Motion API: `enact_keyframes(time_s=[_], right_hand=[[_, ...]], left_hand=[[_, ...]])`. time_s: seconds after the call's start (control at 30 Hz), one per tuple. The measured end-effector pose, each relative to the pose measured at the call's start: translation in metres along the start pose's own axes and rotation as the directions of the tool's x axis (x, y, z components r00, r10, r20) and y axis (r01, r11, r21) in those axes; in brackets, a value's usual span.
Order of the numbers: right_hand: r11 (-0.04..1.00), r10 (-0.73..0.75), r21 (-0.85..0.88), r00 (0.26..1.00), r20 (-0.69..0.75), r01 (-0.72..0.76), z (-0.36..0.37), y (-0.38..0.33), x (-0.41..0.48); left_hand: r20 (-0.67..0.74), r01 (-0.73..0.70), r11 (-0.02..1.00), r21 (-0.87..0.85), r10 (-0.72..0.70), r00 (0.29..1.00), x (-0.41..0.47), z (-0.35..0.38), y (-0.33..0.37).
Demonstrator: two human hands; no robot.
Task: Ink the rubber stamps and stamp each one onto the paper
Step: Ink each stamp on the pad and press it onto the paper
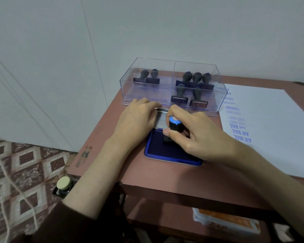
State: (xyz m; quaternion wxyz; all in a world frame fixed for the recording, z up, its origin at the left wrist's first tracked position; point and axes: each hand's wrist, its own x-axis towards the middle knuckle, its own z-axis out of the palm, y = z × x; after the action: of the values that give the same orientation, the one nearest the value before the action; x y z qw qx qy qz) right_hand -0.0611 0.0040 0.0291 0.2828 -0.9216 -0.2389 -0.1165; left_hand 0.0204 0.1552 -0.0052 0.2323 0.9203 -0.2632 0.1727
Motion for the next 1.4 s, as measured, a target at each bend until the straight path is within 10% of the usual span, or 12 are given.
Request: enact_keyframes(time_s=[0.33, 0.53, 0.73, 0.97, 1.4], right_hand=[[1.000, -0.029, 0.000, 0.997, -0.071, 0.029, 0.008, 0.001, -0.007], [0.946, 0.238, 0.258, 0.962, -0.137, -0.198, 0.004, 0.005, -0.006], [0.453, 0.595, 0.865, 0.795, -0.115, -0.214, -0.039, 0.030, -0.027], [0.185, 0.808, 0.971, 0.586, -0.063, -0.151, -0.111, 0.106, -0.054], [0.788, 0.612, 0.424, 0.647, -0.455, -0.447, -0.130, 0.203, 0.020]], left_hand=[[0.052, 0.022, 0.999, 0.039, -0.024, 0.998, 0.001, -0.005, 0.006], [0.167, 0.027, 0.994, 0.106, -0.044, 0.985, 0.006, -0.015, 0.014], [0.056, -0.178, 0.983, -0.040, 0.180, 0.982, 0.018, -0.027, 0.058], [0.151, -0.509, 0.861, -0.023, 0.506, 0.849, 0.050, 0.006, 0.120], [0.281, -0.658, 0.647, 0.386, 0.597, 0.751, 0.070, 0.054, 0.121]])
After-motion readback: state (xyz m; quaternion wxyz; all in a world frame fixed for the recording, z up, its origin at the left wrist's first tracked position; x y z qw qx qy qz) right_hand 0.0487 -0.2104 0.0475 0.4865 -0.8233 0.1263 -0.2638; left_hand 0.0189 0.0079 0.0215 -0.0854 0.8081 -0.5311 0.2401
